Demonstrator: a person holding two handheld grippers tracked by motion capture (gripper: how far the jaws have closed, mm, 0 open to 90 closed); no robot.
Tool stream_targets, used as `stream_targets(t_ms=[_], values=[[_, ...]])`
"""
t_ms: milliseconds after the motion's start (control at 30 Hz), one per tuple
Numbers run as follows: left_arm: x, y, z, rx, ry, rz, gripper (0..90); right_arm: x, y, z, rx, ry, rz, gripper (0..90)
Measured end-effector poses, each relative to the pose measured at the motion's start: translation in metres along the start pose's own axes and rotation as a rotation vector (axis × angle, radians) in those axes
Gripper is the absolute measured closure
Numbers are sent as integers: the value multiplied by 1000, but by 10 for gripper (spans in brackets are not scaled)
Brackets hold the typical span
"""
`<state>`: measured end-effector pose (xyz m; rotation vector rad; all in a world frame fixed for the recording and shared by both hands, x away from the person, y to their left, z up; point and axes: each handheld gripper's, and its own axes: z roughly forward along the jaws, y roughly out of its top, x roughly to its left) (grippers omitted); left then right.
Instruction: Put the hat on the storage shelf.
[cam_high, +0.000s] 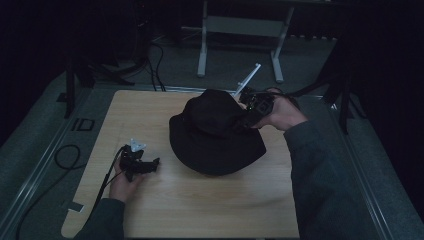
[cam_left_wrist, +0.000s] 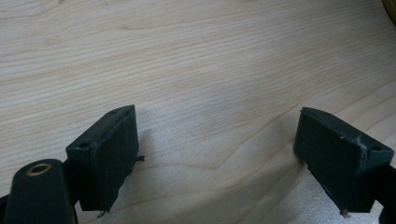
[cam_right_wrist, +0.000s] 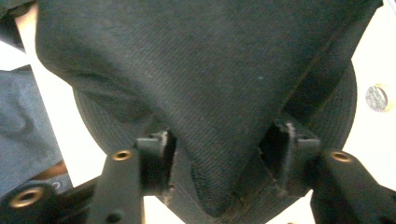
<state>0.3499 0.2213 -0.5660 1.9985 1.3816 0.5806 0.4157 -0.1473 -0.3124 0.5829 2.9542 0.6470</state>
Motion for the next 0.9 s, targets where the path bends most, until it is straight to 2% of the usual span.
stream_targets(t_ms=[67,133,167,300,333,500,900], values=[[0,0,0,1,-1,1,143,-1,-1,-1,-2,0,18,413],[0,0,0,1,-1,2,143,0,-3,-3,0,-31,25,315],[0,0,0,1,-1,2,143,0,-3,-3,0,-31,25,315],[0,0,0,2,-1,2,142,1,-5,-4,14,-41,47,214],[0,0,0,2,-1,3,143,1,-6,-5,17,-55,52,202],[0,0,0,2,-1,3,142,-2,-11,-8,2,-54,72,188],[0,0,0,2,-1,3,143,-9,-34,-11,20,-52,96,159]])
